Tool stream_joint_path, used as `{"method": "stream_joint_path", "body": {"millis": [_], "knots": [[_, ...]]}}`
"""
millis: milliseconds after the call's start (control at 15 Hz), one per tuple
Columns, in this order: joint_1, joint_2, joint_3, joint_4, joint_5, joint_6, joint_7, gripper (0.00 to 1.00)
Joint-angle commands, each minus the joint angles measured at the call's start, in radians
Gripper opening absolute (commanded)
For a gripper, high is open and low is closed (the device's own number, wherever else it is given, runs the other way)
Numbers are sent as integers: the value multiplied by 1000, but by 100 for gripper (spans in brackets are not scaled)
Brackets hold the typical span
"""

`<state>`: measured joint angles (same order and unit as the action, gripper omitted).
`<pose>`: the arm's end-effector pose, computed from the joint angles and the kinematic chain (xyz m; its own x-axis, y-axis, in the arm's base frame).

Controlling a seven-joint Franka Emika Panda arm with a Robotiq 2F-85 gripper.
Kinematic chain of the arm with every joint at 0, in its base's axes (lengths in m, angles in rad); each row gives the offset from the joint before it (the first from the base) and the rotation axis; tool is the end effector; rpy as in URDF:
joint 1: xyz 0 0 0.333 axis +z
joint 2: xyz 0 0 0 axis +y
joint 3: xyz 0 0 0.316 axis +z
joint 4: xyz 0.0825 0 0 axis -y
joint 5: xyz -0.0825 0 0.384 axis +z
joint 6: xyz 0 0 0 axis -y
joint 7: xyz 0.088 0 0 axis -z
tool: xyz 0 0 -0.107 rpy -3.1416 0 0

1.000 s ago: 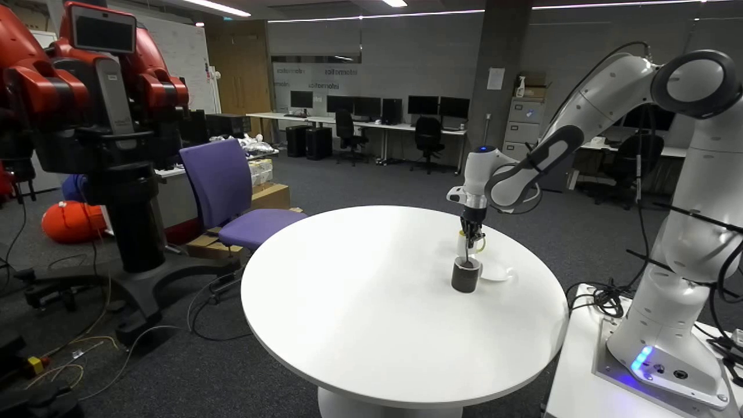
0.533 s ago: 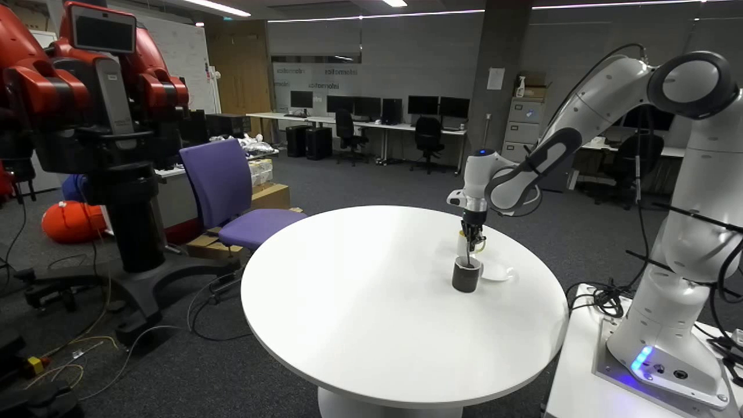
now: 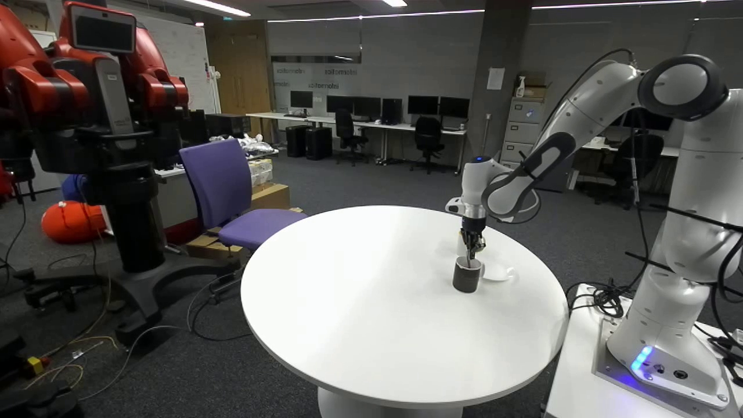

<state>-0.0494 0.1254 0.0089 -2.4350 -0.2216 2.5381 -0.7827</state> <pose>0.4862 -0.0171 0.2515 0.6000 0.7927 -0.1078 0.7998 -0.5971 0.0614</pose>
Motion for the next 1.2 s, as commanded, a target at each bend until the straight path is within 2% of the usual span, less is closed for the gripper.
{"method": "stream_joint_path", "body": {"millis": [0,333,800,1133], "knots": [[3,1,20,7,57,20,-37,0],[12,8,40,28,76,23,-39,0],[6,-13,4,21,-7,9,-1,0],[3,-23,-1,3,23,1,-21,0]]}}
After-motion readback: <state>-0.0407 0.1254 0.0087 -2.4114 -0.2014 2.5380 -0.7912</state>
